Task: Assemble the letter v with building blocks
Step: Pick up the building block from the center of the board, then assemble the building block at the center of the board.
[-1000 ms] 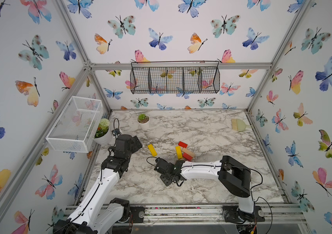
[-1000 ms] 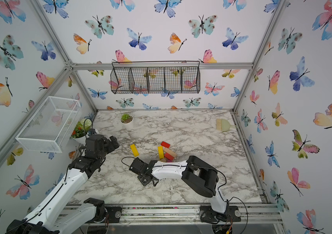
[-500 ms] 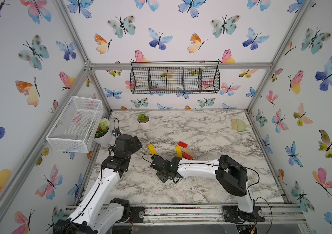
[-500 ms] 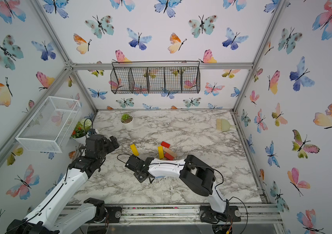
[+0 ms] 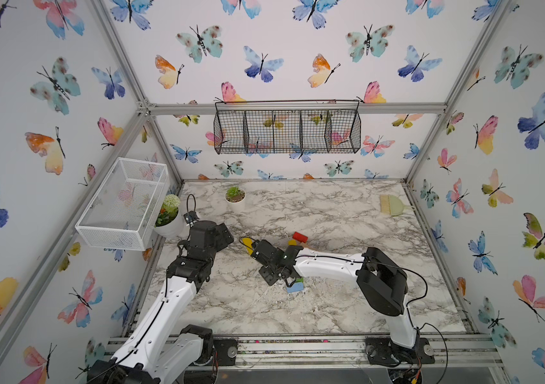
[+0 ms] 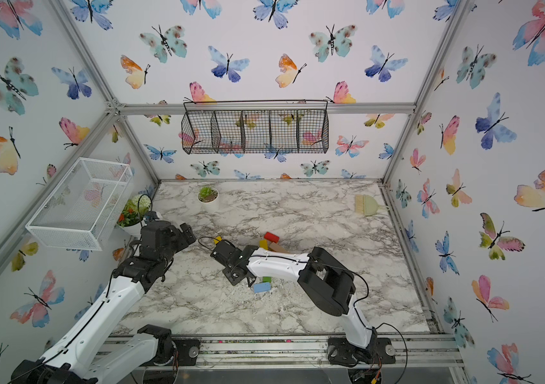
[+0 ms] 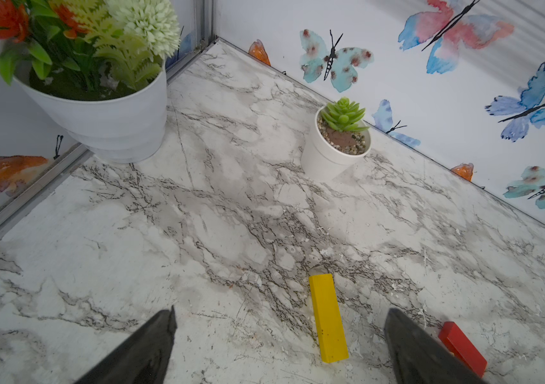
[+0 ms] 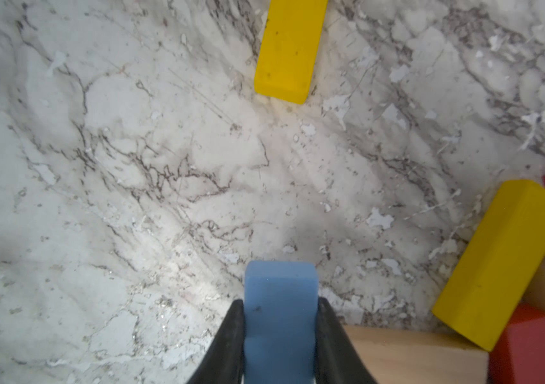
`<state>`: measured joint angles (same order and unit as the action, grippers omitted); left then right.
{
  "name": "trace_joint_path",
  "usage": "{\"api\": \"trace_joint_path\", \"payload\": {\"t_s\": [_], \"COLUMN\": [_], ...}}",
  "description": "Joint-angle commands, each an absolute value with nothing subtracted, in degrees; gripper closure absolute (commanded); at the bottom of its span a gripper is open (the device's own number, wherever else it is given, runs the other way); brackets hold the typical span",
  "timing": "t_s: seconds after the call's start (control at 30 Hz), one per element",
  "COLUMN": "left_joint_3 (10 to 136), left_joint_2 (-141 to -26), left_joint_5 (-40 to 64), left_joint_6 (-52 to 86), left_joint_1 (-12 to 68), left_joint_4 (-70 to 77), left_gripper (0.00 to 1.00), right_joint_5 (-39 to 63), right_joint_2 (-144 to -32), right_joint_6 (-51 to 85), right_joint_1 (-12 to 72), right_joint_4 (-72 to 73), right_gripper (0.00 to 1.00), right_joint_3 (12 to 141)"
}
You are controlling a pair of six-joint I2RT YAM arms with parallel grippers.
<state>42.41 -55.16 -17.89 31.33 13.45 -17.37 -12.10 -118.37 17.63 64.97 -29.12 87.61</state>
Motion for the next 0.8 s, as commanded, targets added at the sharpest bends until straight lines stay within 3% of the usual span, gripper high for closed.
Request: {"api": "trace_joint_path", "payload": {"t_s": [0.0,0.77], "left_joint_3": [42.1,42.0], "left_joint_2": [-55.1,-54.6], "left_joint_5": [-17.4,-17.3], "left_joint_6": [31.2,31.3], "left_joint_1": [13.1,12.9], "left_joint_4": [-16.7,-16.7], "left_gripper": [0.02,0.02], "right_joint_5": [-10.9,-7.7], "right_joint_2": [-121.1,-130.9], "right_joint_6": [15.9,14.3], "right_joint_1": [64.2,62.5], "right_joint_4": [-30.8,-32.3], "right_gripper": [0.68,0.68], "right_joint_3": [90.3,101.4]}}
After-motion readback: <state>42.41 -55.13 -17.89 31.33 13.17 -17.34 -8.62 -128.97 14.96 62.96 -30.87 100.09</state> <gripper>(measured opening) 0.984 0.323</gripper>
